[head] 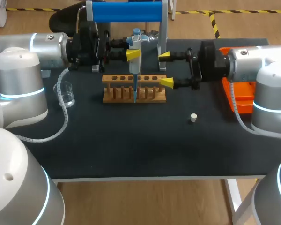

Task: Invert the test tube, pick up the pipette, mount the tip to pipette, aspirate from beaker and dispense into the tube, eject the tip, return the pipette, and cap with the stopper.

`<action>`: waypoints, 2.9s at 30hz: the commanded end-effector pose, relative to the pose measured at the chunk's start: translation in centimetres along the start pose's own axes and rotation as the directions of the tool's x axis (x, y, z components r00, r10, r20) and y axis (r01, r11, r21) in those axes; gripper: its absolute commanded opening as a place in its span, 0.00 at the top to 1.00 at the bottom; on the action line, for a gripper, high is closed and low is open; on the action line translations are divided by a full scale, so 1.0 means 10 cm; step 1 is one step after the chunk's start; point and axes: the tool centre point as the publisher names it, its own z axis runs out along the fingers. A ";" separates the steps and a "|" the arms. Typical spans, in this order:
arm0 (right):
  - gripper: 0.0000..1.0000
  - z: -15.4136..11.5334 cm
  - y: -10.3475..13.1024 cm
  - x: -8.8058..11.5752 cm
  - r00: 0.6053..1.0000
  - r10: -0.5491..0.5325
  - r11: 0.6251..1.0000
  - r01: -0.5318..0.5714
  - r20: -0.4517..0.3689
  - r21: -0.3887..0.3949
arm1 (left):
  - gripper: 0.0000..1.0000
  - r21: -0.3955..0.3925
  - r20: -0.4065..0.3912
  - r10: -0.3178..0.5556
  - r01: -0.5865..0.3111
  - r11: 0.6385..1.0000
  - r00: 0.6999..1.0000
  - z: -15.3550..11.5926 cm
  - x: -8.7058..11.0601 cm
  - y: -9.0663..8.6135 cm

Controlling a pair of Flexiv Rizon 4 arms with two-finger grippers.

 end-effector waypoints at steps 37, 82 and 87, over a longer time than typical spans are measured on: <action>0.41 0.70 0.21 -0.17 0.999 0.041 0.999 -0.041 0.007 -0.035 | 1.00 0.001 0.003 0.002 -0.002 1.000 1.000 0.01 0.00 0.00; 1.00 0.83 0.27 -0.17 0.999 0.031 0.998 -0.032 -0.021 -0.061 | 1.00 0.001 0.003 0.002 -0.002 1.000 1.000 0.01 0.00 0.00; 1.00 0.82 0.27 -0.17 0.999 0.031 0.998 -0.033 -0.026 -0.059 | 0.68 0.001 0.003 0.002 -0.002 1.000 1.000 0.01 0.00 0.00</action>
